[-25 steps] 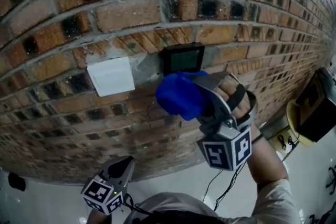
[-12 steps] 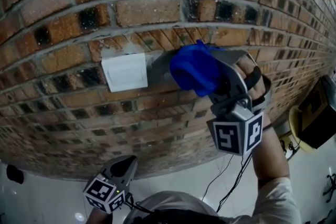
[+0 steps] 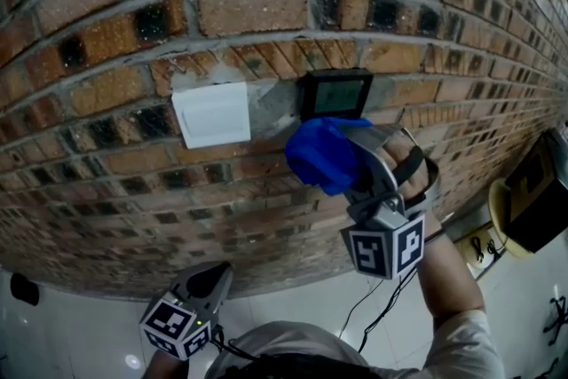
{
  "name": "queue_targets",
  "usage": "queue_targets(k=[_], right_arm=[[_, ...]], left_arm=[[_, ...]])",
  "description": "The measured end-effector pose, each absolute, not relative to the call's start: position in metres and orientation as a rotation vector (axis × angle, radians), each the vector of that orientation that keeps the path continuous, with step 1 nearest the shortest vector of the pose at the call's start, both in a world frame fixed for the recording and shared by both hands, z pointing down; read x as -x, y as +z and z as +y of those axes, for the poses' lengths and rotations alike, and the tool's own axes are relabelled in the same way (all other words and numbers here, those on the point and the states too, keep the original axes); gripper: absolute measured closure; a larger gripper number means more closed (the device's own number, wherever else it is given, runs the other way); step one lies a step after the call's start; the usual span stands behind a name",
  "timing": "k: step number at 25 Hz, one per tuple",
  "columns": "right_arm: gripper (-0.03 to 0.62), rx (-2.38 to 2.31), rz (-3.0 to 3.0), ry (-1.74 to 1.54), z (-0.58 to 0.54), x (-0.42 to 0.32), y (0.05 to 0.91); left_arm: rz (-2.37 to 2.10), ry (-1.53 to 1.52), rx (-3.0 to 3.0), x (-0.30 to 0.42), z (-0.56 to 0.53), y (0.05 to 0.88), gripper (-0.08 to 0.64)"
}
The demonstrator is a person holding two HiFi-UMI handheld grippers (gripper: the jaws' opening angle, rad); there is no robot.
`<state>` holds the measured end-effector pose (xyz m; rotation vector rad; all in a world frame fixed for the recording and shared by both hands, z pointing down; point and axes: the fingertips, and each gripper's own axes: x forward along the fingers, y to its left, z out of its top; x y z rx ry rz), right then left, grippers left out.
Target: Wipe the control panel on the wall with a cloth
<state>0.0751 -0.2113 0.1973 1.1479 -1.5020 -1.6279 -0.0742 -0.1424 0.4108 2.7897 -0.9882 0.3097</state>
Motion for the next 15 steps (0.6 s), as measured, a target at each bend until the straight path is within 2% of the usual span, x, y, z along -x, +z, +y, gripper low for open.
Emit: queue_targets(k=[8,15], right_arm=[[0.503,-1.058,-1.581,-1.502,-0.23,-0.074,0.255],[0.503,-1.154,-1.6,-1.653,-0.191,-0.064,0.174]], left_arm=[[-0.992,0.328,-2.806,0.074,-0.136,0.409,0.558],[-1.021,0.311,-2.803,0.08,-0.134,0.405,0.558]])
